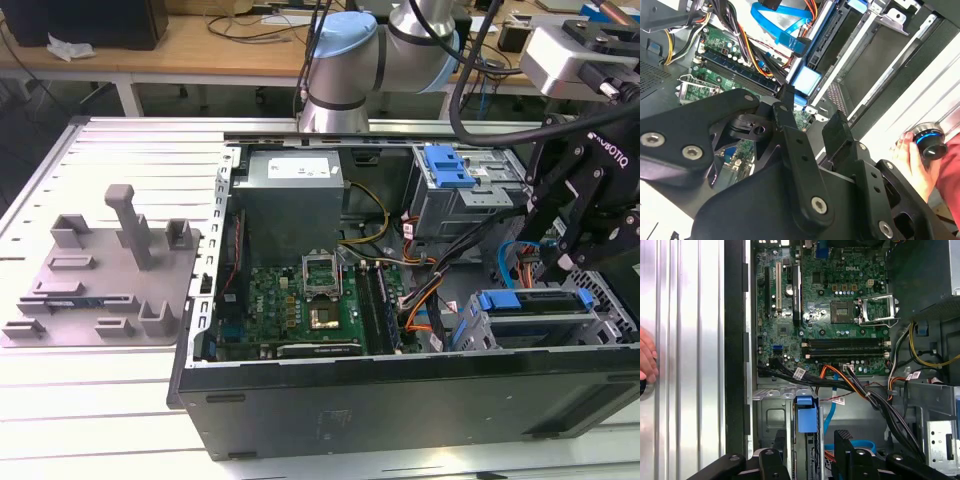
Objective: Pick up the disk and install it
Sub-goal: 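Insert the first disk wire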
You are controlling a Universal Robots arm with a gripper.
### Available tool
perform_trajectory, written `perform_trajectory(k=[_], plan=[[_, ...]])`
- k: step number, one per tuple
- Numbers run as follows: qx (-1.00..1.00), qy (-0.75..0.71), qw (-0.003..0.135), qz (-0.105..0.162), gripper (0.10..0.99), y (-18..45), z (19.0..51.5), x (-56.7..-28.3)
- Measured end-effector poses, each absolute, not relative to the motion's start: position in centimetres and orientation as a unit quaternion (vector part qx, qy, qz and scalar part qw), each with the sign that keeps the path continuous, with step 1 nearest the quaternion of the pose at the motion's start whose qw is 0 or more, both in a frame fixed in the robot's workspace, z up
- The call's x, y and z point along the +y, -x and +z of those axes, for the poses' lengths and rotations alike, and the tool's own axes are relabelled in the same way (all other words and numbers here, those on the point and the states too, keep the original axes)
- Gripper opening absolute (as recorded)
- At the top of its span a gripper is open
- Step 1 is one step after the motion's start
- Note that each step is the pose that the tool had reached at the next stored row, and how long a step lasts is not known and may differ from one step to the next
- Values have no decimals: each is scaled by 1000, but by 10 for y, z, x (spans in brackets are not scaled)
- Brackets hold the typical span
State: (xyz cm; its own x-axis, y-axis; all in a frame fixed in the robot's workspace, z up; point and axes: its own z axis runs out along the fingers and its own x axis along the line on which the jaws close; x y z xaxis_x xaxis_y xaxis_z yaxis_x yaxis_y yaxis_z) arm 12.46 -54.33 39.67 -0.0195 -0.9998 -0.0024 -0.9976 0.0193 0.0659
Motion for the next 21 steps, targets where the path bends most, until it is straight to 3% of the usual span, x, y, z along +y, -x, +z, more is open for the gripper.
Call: perform_trajectory(k=[11,16,17,19,21], plan=[[-713,-700,21,-22,502,-124,397,-536],[-712,-701,30,-9,502,-122,397,-521],[-712,-702,29,-6,502,-122,397,-518],[-713,-701,1,26,502,-122,397,-515],[-713,-700,0,33,502,-129,397,-513]])
